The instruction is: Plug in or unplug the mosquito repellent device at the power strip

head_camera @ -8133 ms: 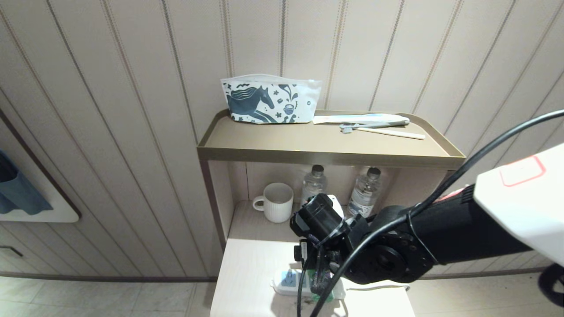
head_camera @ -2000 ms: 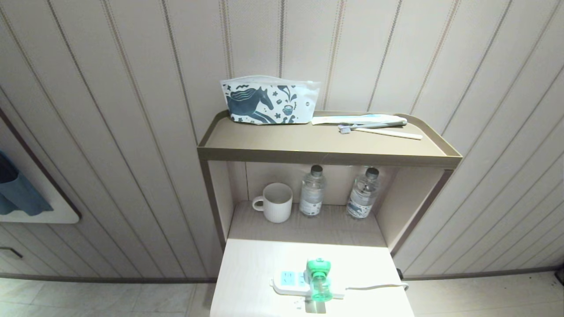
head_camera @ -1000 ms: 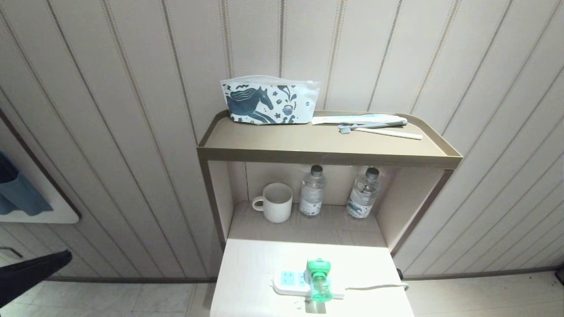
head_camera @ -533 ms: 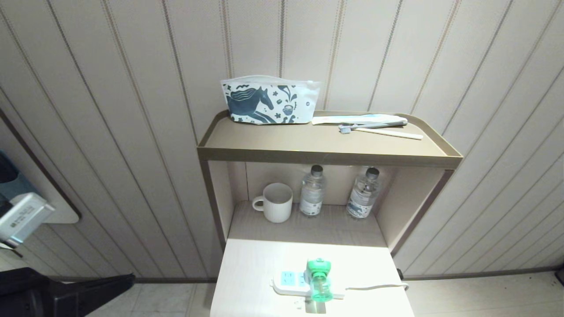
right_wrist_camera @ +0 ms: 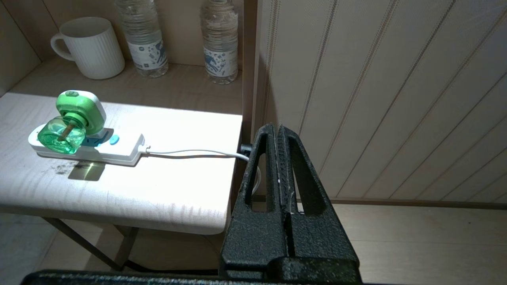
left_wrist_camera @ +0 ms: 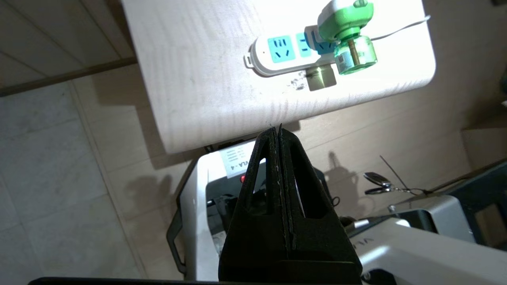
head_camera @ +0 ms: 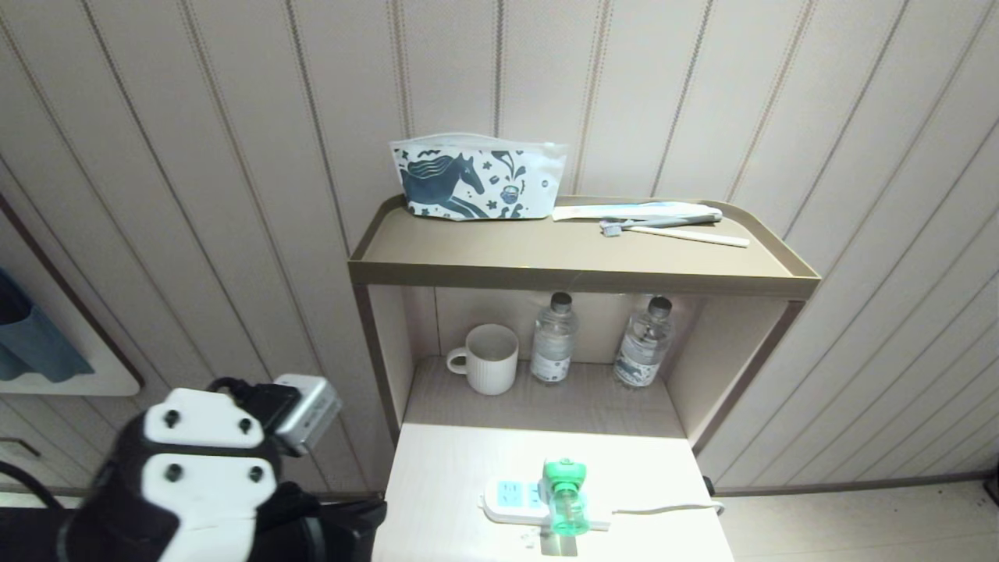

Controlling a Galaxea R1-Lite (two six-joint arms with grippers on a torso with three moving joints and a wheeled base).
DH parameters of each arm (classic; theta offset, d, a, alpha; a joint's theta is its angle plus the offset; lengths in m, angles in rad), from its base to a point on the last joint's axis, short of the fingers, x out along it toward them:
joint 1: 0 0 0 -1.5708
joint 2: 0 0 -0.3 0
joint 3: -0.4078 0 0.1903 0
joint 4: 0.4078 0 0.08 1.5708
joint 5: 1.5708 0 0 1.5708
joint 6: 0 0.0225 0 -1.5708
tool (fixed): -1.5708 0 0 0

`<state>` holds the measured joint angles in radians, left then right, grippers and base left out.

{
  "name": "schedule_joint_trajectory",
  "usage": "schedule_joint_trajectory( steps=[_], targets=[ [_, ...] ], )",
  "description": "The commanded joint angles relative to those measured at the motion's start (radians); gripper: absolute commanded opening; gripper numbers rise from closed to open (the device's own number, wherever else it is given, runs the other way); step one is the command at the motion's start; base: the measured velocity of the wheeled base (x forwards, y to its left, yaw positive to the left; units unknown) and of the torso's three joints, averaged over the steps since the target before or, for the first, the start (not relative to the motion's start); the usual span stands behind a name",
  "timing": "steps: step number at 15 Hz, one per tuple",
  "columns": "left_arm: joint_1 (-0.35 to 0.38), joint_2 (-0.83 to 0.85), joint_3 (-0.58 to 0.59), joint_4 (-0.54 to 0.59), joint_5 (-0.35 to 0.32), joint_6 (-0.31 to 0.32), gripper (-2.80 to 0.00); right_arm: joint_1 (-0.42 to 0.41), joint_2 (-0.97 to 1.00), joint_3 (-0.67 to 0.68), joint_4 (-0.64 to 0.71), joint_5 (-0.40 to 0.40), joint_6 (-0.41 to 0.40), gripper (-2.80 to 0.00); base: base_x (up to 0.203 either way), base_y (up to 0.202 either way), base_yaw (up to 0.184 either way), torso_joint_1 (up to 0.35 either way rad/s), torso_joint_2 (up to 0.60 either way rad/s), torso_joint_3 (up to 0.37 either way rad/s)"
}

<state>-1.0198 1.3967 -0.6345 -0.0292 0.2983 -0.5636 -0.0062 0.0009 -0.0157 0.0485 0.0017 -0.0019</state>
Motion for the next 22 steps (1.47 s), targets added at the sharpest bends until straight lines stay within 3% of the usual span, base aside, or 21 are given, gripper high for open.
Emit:
schedule_joint_trajectory(
  steps=[1, 5, 9, 14, 22],
  targets=[
    [-0.026, 0.23, 0.002, -0.116, 0.005, 0.016, -2.8, 0.0, 0.001, 0.0, 0.001, 0.001, -0.001, -2.8, 0.0, 0.0, 0.0, 0.0, 0.0, 0.0],
    [-0.063, 0.404, -0.065, -0.267, -0.001, 0.135, -2.8, 0.0, 0.001, 0.0, -0.001, 0.001, -0.006, -2.8, 0.0, 0.0, 0.0, 0.0, 0.0, 0.0],
    [-0.063, 0.552, -0.13, -0.282, -0.028, 0.166, -2.8, 0.0, 0.001, 0.0, -0.001, 0.001, -0.007, -2.8, 0.0, 0.0, 0.0, 0.0, 0.0, 0.0],
    [-0.021, 0.683, -0.127, -0.436, -0.022, 0.225, -2.8, 0.0, 0.001, 0.0, -0.001, 0.001, -0.004, -2.8, 0.0, 0.0, 0.0, 0.0, 0.0, 0.0],
    [0.006, 0.823, -0.217, -0.48, -0.006, 0.315, -2.8, 0.0, -0.001, 0.0, -0.001, 0.001, -0.003, -2.8, 0.0, 0.0, 0.0, 0.0, 0.0, 0.0]
  ],
)
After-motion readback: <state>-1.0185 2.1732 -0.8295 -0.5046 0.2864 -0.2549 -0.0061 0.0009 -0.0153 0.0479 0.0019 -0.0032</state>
